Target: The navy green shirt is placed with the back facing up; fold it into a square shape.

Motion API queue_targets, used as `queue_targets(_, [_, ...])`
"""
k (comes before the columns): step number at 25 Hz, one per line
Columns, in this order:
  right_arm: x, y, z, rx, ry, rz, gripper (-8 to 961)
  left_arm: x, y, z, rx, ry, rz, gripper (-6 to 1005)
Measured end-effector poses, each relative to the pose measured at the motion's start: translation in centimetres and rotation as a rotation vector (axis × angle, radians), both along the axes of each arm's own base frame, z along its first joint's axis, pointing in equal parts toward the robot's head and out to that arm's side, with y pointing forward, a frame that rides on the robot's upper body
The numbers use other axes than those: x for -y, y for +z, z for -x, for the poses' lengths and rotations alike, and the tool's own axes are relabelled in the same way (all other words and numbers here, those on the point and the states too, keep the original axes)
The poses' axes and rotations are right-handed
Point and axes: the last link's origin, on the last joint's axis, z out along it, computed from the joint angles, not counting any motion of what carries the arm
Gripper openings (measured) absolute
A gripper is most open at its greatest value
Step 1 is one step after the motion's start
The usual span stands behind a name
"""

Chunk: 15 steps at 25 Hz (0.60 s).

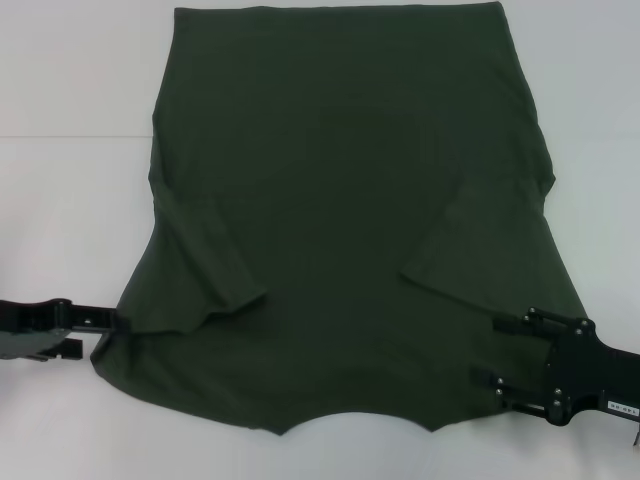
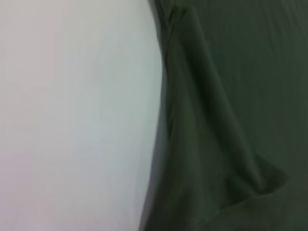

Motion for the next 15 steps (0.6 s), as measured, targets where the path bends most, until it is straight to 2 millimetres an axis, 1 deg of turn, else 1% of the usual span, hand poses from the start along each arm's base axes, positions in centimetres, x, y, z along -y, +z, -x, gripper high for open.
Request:
queue_targets(6, [0.0,-0.1,0.0,0.002,0.002,0.003,754,-0.5,-1.1,0.0,-0.029,-0.005,0.01,859])
queue_targets(15, [0.0,-0.1,0.1,0.003,0.005,0.005,752,-0.8,-1.5,0.5,-0.051,0.01,0.002,860])
